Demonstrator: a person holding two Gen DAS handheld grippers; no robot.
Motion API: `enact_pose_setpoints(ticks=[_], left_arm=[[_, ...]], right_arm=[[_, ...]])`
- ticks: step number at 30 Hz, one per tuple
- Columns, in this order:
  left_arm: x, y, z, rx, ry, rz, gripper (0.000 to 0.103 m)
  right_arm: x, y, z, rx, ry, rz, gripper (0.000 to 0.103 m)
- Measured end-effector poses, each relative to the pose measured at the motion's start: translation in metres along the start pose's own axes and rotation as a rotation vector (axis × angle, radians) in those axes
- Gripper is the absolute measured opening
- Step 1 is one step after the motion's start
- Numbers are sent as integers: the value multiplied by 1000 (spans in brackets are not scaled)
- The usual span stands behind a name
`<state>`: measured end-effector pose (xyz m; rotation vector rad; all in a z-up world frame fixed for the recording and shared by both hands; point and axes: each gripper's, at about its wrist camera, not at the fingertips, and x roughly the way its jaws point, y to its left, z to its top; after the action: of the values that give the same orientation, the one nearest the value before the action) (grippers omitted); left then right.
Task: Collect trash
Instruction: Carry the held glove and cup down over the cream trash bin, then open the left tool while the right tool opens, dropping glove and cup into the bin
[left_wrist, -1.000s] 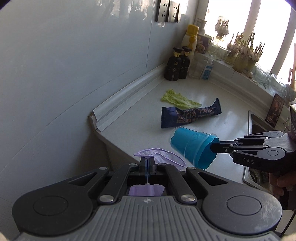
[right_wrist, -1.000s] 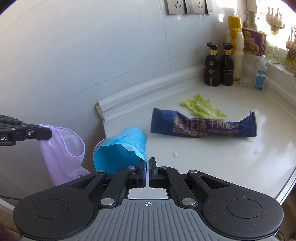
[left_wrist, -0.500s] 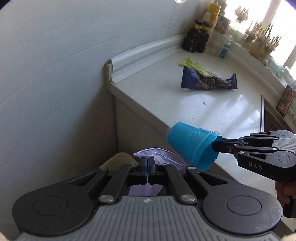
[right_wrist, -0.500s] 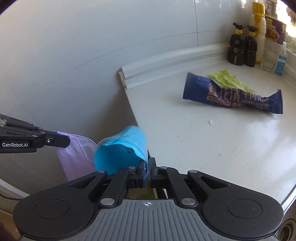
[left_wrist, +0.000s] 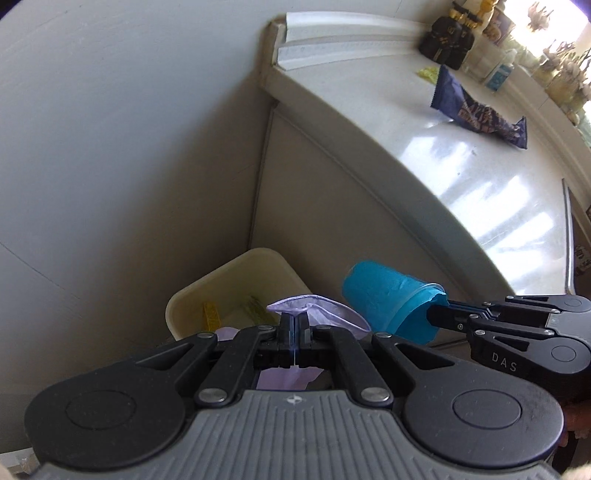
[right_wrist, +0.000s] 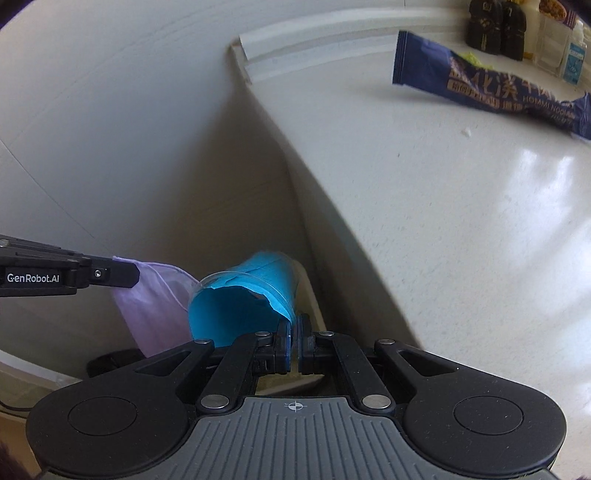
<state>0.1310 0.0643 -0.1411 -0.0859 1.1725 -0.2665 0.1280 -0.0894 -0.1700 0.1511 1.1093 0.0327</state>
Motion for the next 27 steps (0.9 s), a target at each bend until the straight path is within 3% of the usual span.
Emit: enact_pose_setpoints(ticks=[9, 17, 22, 27], left_arm=[[57, 17, -11, -34, 63, 35, 0], [105, 28, -17, -63, 126, 86, 1], [124, 29, -17, -50, 166, 131, 1], [130, 30, -16, -43, 168, 157, 3]], right_arm=[[78, 3, -25, 51, 115, -39, 2], [137, 2, -22, 108, 201, -70, 2], [164, 9, -21, 79, 232, -85, 2], [176, -3, -30, 143, 274, -54, 2]])
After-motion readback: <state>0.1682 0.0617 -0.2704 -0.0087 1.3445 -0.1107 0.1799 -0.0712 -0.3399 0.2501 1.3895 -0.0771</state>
